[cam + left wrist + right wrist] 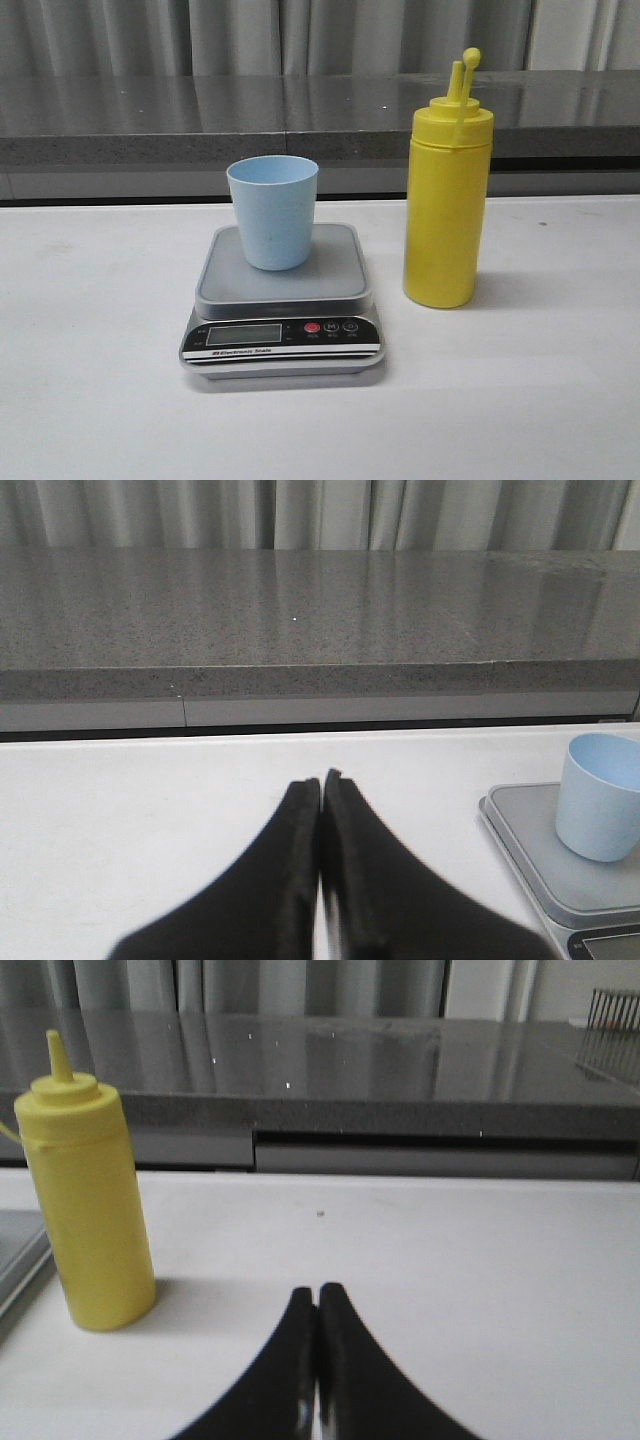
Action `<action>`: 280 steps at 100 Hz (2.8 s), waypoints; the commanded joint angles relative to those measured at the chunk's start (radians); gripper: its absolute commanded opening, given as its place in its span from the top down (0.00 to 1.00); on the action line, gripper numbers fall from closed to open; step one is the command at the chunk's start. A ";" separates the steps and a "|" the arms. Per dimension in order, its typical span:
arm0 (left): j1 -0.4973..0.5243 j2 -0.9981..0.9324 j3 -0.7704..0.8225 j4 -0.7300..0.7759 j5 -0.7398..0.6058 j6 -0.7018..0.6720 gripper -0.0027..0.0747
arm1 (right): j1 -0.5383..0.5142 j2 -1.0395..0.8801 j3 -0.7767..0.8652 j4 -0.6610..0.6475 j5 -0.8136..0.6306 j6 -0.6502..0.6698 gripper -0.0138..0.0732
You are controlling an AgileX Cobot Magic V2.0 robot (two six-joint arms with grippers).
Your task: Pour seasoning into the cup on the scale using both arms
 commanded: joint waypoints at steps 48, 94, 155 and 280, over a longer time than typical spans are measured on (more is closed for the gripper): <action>0.000 0.010 -0.027 -0.013 -0.071 -0.008 0.99 | -0.004 0.338 -0.392 -0.012 0.022 0.080 0.92; 0.000 0.010 -0.027 -0.013 -0.071 -0.008 0.99 | 0.009 0.704 -0.413 -0.084 -0.377 0.081 0.92; 0.000 0.010 -0.027 -0.013 -0.071 -0.008 0.99 | 0.210 0.920 -0.409 -0.117 -0.404 0.082 0.11; 0.000 0.010 -0.027 -0.013 -0.071 -0.008 0.99 | 0.213 1.752 -0.451 -0.205 -1.312 0.084 0.11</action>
